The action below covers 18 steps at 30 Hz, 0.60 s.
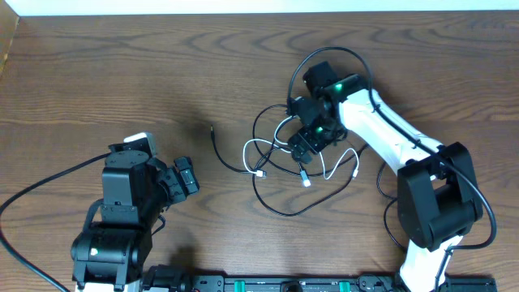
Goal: Untangle cables
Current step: 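Reach the right gripper back to the white cable and grasp it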
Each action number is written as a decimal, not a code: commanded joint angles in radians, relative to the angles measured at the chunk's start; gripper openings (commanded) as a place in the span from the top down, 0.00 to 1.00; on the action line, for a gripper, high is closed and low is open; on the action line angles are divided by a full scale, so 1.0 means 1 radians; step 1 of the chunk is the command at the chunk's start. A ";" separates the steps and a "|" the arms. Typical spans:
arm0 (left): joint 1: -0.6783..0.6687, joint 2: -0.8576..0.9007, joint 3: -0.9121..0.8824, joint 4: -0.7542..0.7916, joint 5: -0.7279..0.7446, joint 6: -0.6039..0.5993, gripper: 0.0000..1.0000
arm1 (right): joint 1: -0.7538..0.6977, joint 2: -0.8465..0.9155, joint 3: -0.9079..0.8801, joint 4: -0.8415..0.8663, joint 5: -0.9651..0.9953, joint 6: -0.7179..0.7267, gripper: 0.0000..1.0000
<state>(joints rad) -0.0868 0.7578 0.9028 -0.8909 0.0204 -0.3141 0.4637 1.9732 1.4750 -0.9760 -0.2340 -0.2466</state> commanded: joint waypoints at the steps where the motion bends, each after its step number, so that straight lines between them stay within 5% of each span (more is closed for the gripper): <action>1: 0.004 0.010 0.018 -0.006 -0.002 0.006 0.04 | 0.026 0.008 -0.001 0.025 0.004 0.024 0.01; 18: 0.004 0.013 0.018 -0.010 -0.002 0.006 0.04 | 0.041 0.008 -0.086 0.178 0.019 0.206 0.12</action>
<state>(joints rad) -0.0868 0.7708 0.9031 -0.8963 0.0208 -0.3141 0.4992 1.9732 1.4292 -0.8185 -0.2241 -0.0898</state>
